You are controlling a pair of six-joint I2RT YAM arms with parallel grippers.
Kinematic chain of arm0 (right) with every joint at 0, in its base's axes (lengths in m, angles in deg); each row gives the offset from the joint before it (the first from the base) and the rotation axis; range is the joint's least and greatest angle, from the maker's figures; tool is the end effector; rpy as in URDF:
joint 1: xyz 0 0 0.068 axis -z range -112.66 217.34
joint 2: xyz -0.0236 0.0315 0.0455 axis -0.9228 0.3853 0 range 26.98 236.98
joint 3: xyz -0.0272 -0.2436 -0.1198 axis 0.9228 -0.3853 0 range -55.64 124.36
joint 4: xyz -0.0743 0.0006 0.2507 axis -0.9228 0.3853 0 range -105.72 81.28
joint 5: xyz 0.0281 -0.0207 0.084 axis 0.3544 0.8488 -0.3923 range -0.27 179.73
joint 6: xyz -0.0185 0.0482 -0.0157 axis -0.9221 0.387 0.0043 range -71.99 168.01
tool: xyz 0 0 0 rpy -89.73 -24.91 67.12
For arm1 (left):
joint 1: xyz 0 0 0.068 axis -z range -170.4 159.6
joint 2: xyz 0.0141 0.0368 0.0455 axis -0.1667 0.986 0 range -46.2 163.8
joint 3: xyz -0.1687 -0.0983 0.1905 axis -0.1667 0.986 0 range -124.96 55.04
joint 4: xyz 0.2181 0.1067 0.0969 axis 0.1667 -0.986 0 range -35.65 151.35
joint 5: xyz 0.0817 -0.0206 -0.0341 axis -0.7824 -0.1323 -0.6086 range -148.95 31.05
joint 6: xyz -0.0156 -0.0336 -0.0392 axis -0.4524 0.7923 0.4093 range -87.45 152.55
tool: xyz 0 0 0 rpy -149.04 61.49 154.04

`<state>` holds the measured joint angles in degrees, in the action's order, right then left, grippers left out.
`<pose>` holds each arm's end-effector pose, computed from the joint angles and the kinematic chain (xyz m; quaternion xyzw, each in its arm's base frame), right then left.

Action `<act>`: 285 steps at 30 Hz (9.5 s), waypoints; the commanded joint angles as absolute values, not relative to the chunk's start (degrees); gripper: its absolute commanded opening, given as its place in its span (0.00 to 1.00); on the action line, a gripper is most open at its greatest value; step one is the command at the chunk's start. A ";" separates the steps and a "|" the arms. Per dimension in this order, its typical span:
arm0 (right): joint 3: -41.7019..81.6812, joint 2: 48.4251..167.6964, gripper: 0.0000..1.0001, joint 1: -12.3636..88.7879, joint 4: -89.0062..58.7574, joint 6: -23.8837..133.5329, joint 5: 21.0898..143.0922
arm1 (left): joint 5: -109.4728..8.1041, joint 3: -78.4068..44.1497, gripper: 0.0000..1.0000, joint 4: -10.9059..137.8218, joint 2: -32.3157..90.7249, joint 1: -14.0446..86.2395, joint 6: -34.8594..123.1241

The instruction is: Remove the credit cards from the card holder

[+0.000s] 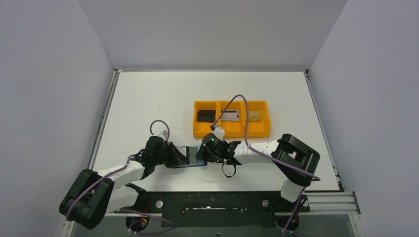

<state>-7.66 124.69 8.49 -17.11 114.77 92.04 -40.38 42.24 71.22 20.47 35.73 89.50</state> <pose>0.1732 0.2838 0.1451 0.0716 0.9317 0.3076 0.1792 0.1618 -0.0920 0.1185 -0.1806 0.8925 -0.3669 0.1902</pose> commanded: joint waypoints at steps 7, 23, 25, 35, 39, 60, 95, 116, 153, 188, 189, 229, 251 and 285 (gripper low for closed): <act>-8.27 125.48 0.24 8.80 -14.27 114.80 92.59 | -34.37 44.25 0.16 80.53 20.96 33.68 90.88; -7.30 124.01 0.24 8.62 -8.63 115.10 97.12 | -39.80 41.02 0.00 65.99 12.80 32.20 86.70; -6.24 124.16 0.24 8.52 -7.47 114.37 97.61 | -41.06 39.79 0.00 62.51 11.35 32.11 85.48; -1.31 122.63 0.26 7.90 -3.61 110.65 99.60 | -42.88 35.30 0.00 54.12 9.88 32.09 80.35; 0.79 121.16 0.29 7.58 -5.50 107.05 98.14 | -42.89 34.51 0.00 53.64 9.56 32.09 79.75; -0.10 128.21 0.29 7.74 -4.92 111.29 96.37 | -43.40 32.04 0.00 49.93 7.09 32.01 78.71; -4.89 115.15 0.44 7.79 -16.53 106.87 96.79 | -48.90 26.50 0.00 44.11 -8.56 32.01 77.82; -18.57 108.05 0.63 8.34 -40.44 108.99 96.84 | -41.44 32.11 0.00 51.71 -9.48 32.01 80.83; -31.55 114.22 0.25 15.02 -76.73 119.02 78.56 | -26.25 39.48 0.00 69.70 -7.58 32.06 89.35; -31.14 105.02 0.00 14.80 -56.78 115.82 88.11 | -33.20 37.34 0.50 59.47 -4.36 32.01 85.97; -31.00 104.08 0.00 14.62 -54.35 115.63 89.62 | -33.54 36.90 0.50 58.83 -3.19 32.01 85.42; -32.75 78.58 0.00 10.78 -17.93 118.71 115.14 | -71.36 6.73 0.88 37.94 40.53 57.57 74.81; -33.44 77.65 0.00 10.75 -16.51 119.14 115.16 | -74.25 6.68 0.40 35.57 44.41 60.60 76.35; -19.97 83.73 0.00 11.33 -17.26 94.08 112.38 | -76.54 9.36 0.94 26.26 1.66 37.82 63.98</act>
